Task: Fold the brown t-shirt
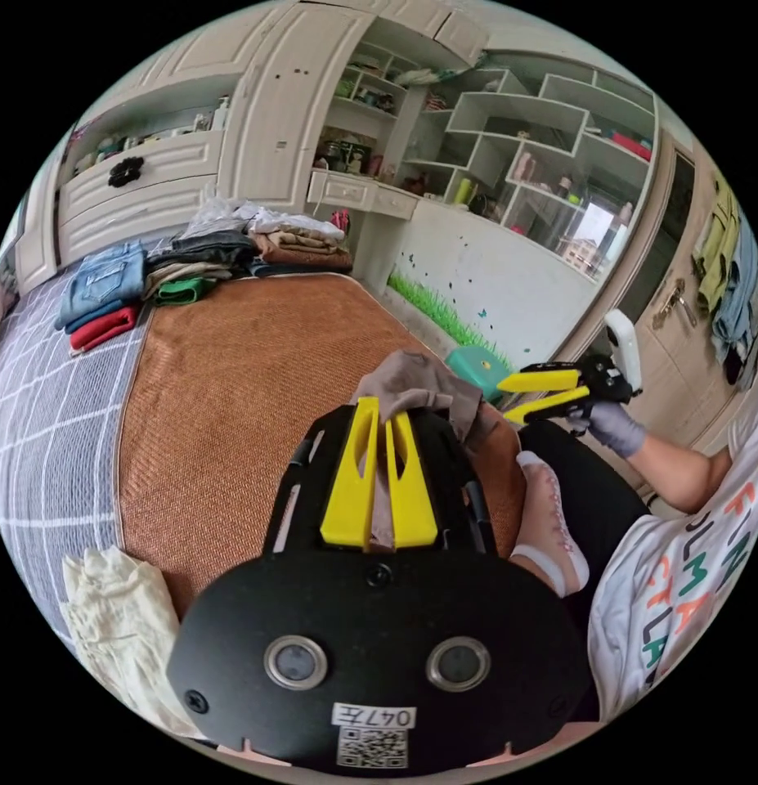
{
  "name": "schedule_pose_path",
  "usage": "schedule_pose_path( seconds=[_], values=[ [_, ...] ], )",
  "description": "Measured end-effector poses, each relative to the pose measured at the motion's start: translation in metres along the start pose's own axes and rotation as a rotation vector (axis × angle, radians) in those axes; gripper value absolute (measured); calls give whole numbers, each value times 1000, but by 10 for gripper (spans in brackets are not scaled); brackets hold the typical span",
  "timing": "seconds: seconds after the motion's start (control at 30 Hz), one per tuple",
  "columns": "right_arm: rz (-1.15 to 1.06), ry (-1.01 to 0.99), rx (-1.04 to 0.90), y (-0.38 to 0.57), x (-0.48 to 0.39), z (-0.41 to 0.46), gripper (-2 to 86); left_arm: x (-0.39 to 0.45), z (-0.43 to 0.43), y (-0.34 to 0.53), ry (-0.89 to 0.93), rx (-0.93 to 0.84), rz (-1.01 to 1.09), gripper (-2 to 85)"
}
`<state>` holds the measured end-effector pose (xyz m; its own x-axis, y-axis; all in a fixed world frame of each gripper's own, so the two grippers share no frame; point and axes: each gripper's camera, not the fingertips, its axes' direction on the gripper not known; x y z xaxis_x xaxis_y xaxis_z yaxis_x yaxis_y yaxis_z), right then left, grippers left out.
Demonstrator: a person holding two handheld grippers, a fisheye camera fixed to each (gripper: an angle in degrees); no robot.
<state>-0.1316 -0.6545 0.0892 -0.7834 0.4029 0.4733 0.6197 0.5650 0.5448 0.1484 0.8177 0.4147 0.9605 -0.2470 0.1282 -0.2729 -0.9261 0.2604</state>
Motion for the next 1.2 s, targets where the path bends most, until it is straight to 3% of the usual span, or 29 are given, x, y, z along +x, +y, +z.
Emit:
schedule_pose_path(
  seconds=[0.13,0.27,0.4,0.67,0.83,1.0,1.2],
  values=[
    [-113,15,-8,-19,-35,17,115,-11,-12,6,27,16,-3,-8],
    [-225,150,-55,-37,-67,40,106,-22,-25,10,44,28,11,-8],
    [-171,283,-49,-38,-60,49,78,-41,-49,16,57,85,-17,-8],
    [-29,274,36,-22,-10,38,-7,-88,-84,28,146,203,-125,-8],
    [-33,149,27,-31,12,41,4,-90,-87,27,109,180,-105,-8],
    [3,-235,27,-25,6,41,15,-90,-89,27,114,174,-99,-8],
    [28,-339,-119,-22,-9,68,-7,-65,-104,9,104,143,12,-8]
  ],
)
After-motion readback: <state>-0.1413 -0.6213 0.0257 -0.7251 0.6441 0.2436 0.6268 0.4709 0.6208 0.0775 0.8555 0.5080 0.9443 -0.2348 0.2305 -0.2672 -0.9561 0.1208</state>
